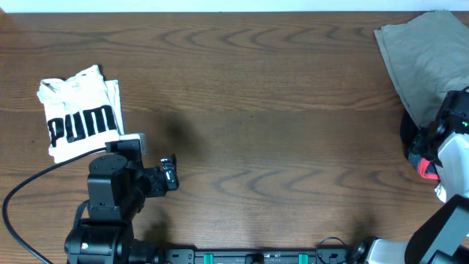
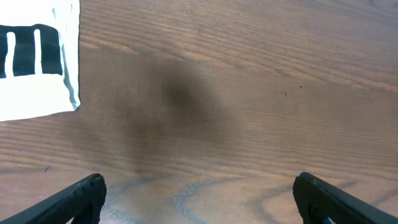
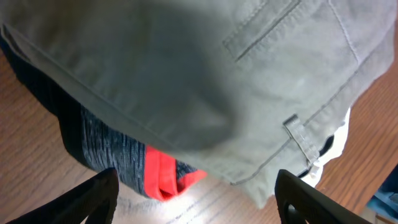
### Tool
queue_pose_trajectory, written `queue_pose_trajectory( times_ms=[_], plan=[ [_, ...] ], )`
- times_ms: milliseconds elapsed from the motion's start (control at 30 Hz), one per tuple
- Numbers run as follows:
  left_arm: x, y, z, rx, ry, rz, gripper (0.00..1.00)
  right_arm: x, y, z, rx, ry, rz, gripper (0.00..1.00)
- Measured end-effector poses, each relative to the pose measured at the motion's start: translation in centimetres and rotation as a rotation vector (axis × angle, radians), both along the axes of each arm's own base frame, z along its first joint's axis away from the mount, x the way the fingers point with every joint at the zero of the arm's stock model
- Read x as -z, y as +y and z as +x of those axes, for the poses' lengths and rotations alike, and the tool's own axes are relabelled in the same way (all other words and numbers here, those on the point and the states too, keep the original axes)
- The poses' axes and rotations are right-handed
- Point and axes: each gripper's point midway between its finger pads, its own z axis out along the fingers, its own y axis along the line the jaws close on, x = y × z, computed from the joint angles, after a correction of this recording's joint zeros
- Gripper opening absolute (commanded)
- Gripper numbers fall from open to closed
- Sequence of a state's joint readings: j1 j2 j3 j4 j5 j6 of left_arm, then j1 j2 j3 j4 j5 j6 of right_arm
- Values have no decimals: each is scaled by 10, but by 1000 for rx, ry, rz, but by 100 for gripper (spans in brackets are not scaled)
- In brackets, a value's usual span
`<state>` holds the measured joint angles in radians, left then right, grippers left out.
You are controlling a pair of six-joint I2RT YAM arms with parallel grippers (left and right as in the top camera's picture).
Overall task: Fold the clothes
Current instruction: 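Reach the right gripper to the khaki shorts pile and grasp them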
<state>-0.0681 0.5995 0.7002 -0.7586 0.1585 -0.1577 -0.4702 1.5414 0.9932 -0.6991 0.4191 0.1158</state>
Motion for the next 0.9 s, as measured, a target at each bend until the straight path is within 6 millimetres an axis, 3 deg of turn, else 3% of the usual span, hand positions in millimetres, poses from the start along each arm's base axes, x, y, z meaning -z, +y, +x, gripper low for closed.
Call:
queue_pose_trajectory(
  times_ms=[367,733,800,900],
  plan=[
    [0,0,0,0,0,0,98,-3,-8,15,6,-64,-32,74],
    [0,0,0,0,0,0,98,27,-6,13,5,11,11,75],
    [0,0,0,0,0,0,98,27,-7,14,5,8,10,73],
    [0,0,0,0,0,0,98,26,-7,16,4,-2,6,61]
  ],
)
